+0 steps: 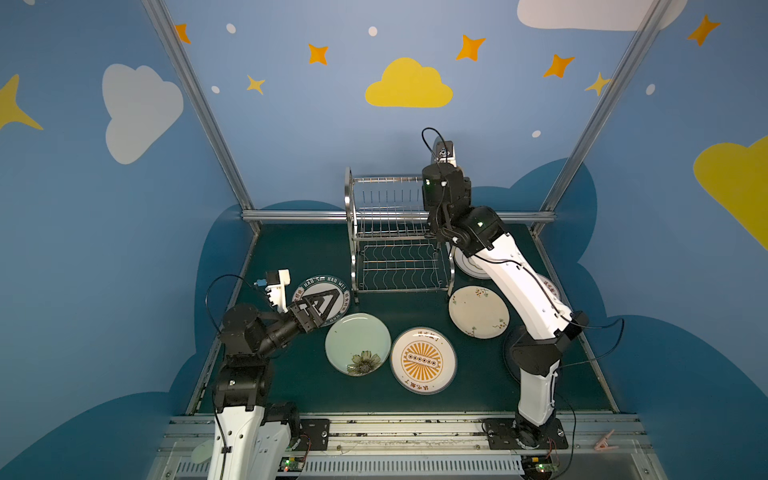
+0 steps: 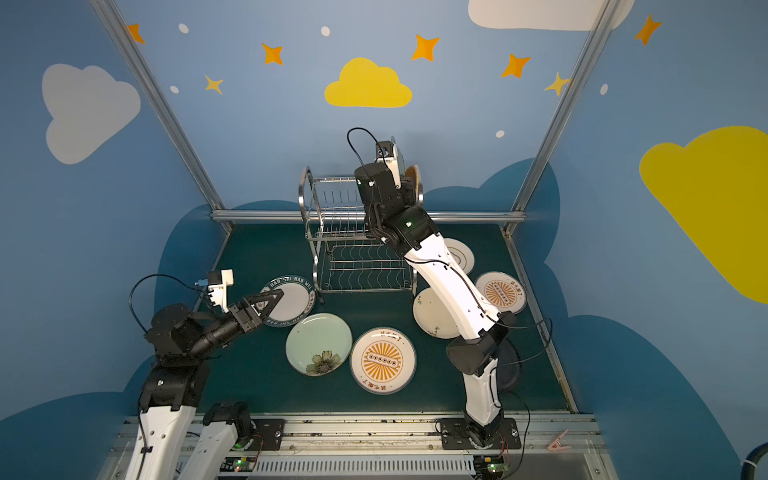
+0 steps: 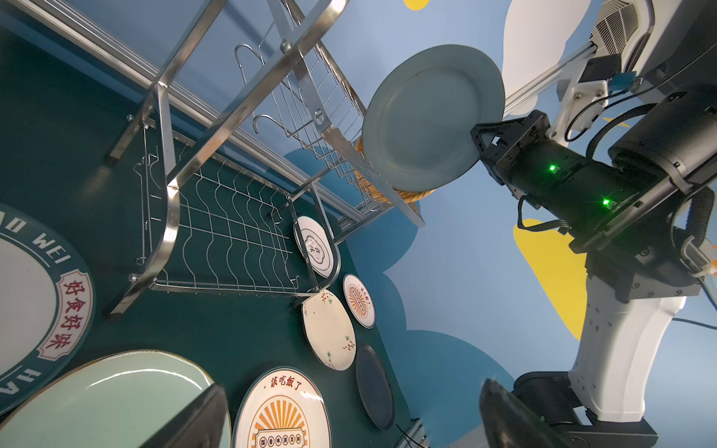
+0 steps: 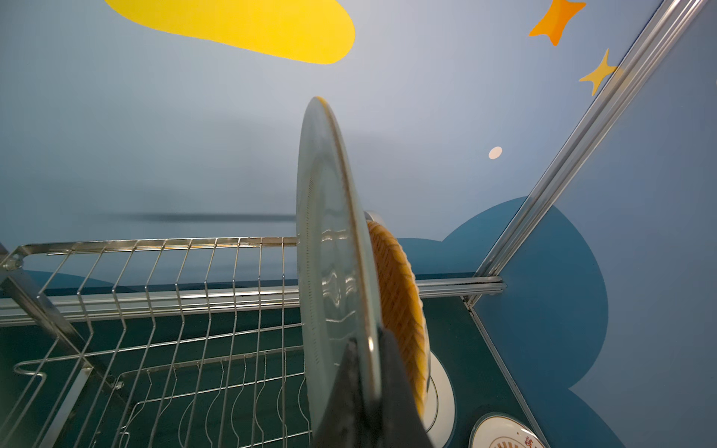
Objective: Load plates into a dish rack
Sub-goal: Place the plate on the dish rack.
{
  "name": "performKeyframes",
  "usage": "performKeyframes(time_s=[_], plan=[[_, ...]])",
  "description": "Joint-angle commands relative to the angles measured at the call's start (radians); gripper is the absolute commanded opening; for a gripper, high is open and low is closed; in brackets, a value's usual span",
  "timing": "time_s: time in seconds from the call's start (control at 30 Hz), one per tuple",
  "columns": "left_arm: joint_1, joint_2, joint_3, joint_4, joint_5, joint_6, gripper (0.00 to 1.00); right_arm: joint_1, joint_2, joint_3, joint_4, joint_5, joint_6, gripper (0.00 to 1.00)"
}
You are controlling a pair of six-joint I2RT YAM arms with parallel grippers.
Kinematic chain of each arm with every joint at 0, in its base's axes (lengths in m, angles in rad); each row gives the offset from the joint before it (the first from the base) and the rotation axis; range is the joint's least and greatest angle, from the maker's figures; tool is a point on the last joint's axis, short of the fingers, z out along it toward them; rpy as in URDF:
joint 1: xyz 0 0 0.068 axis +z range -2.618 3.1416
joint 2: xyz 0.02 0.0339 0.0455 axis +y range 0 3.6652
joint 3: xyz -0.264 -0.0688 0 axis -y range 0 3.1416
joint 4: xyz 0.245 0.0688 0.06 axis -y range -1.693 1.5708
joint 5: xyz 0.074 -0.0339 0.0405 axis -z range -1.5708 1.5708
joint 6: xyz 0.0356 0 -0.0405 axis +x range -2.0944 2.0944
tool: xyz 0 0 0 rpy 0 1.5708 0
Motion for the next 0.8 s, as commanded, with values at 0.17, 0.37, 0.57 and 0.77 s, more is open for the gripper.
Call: performKeyframes(time_s=[0.17,0.37,0.57,0.77], plan=[[0.004,-0.006,0.000,0.000,-0.002,0.005,1.00,-0.002,-0.031,0.033,0.052,0.024,0.075,0.00],[0.004,-0.005,-0.001,-0.002,-0.001,0.006,1.00,-0.002,-0.024,0.033,0.029,0.026,0.100,0.00],[0.005,-0.004,-0.001,0.000,-0.003,0.006,1.00,-0.006,-0.019,0.033,0.004,0.014,0.130,0.00],[0.004,-0.006,0.000,0.000,-0.003,0.006,1.00,-0.007,-0.011,0.030,-0.014,0.008,0.147,0.00]])
